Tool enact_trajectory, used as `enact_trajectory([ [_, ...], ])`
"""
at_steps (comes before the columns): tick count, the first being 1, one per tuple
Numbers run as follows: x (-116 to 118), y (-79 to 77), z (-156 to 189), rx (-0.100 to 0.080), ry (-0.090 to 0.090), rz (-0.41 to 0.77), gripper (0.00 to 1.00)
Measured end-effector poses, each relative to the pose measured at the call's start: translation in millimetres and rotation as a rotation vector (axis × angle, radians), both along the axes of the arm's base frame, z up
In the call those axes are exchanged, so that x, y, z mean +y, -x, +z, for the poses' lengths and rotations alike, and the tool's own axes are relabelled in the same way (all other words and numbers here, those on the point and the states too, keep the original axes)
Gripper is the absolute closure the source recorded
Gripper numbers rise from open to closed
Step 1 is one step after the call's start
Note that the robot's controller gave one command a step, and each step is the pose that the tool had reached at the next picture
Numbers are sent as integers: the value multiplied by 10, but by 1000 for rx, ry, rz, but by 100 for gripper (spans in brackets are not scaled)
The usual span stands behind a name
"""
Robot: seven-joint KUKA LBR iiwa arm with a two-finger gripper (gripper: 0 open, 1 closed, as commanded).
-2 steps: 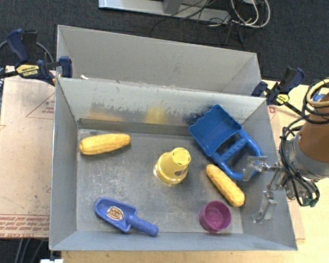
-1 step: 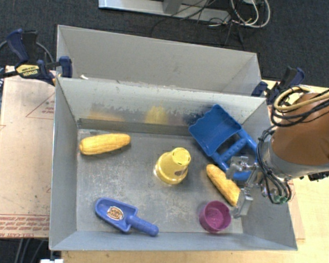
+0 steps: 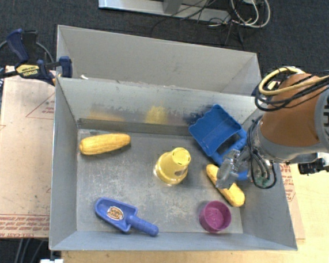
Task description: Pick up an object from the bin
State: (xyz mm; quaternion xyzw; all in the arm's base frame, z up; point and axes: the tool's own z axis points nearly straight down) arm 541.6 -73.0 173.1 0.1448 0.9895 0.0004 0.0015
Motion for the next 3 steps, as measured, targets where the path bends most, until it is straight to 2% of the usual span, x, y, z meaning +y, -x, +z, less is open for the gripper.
enact_trajectory([
  [1, 0, 0, -1, 0, 0, 0, 100],
  [2, -465, -29, -722, -4, -1, -119, 0],
  [3, -623, -50, -994, -6, -5, -163, 100],
])
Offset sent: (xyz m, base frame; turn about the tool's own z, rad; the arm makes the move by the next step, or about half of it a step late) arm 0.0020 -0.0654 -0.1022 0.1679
